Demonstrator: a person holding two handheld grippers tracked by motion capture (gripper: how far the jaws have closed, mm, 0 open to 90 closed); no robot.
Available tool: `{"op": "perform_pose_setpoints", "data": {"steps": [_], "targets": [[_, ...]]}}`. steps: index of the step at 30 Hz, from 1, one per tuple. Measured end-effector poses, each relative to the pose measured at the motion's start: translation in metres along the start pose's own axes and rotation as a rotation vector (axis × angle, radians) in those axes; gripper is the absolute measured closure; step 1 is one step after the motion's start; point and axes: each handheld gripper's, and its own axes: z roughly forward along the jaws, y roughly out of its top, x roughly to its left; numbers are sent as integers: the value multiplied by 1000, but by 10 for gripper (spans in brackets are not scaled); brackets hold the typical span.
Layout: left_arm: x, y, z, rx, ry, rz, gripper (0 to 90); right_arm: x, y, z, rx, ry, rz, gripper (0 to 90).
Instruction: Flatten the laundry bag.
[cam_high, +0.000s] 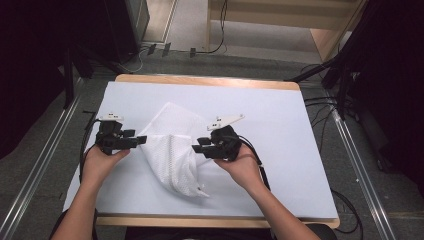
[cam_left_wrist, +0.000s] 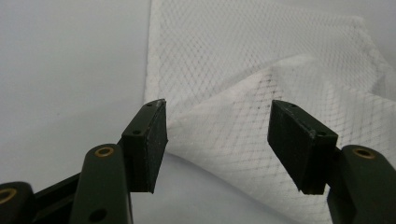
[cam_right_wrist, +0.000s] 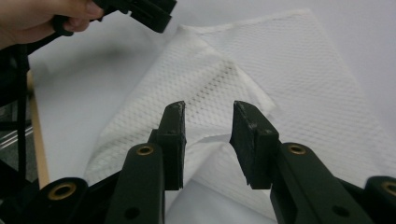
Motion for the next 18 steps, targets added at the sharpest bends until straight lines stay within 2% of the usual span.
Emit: {"op": "perform_pose_setpoints", "data": {"steps": [1,2,3,5,7,8,9,10,11,13,14,18], "targets": [[0,1,2,5,-3,4,386,-7,-4,0,1,-23,10,671],[0,1,2,5,-3,4,386,-7,-4,0,1,-23,10,671],[-1,2,4,6,-4,8,386,-15,-8,0,7,-47,20,673],[-1,4,6,12,-8,14,386,-19,-10,0,8,-58,27,673],[-3,6,10,17,-17,19,386,-33,-17,-1,13,-89,52,673],[-3,6,10,17,-17,19,386,-33,-17,-1,13,-89,52,673],[-3,7,12,21,-18,24,387,-42,-21,0,17,-106,72,673],[-3,7,12,21,-18,24,386,-42,-21,0,17,-106,72,673],[-4,8,14,23,-23,30,386,-52,-25,-1,25,-126,99,672],[-5,9,15,23,-26,30,387,-57,-27,-1,24,-139,107,671],[-5,9,17,23,-30,31,387,-66,-30,-3,28,-163,121,668],[-5,10,18,22,-35,32,389,-85,-38,-3,31,-201,162,658]]}}
